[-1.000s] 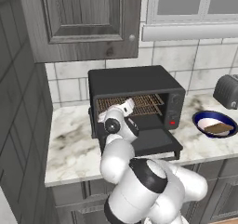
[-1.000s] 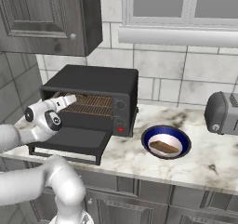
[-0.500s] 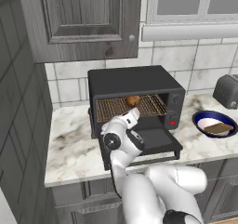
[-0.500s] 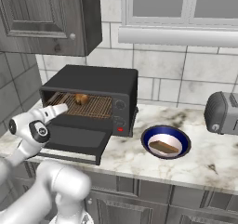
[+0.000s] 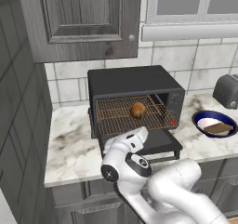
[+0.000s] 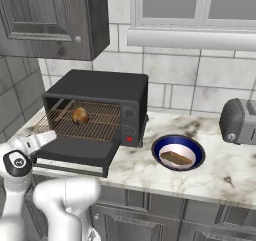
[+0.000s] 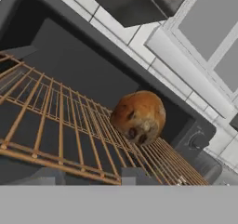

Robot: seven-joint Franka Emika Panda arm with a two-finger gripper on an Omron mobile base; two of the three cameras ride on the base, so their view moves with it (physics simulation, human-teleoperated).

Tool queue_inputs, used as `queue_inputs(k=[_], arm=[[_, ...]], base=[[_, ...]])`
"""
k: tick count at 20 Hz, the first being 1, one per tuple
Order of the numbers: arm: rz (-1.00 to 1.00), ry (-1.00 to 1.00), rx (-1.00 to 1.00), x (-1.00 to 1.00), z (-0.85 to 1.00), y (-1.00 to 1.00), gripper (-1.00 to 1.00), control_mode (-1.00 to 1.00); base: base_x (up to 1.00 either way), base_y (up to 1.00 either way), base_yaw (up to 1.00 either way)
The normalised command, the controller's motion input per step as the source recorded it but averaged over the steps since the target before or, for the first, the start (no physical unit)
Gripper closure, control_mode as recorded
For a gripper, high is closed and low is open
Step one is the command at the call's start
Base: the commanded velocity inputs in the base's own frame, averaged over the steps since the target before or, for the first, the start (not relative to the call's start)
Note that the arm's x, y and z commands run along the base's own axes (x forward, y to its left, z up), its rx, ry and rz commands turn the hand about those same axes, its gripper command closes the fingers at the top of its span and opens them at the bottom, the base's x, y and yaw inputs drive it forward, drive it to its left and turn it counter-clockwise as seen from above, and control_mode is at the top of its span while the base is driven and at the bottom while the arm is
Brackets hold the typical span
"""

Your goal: Pick up the heated bread from the toaster oven and place it in the bowl. Then move the bread bowl to the dining counter.

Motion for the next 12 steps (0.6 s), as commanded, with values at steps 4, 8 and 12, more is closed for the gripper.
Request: queue_inputs(k=[4, 8, 12], arm=[[0.00, -0.17, 0.00, -1.00, 0.00, -0.26, -1.00, -1.00], [0.00, -0.19, 0.01, -1.00, 0.00, -0.23, -1.00, -1.00], [0.00, -0.18, 0.02, -0.94, 0.00, -0.17, -1.00, -1.00]], base=[[0.00, 0.00, 0.00], [0.00, 0.00, 0.00], [0.00, 0.00, 0.00]])
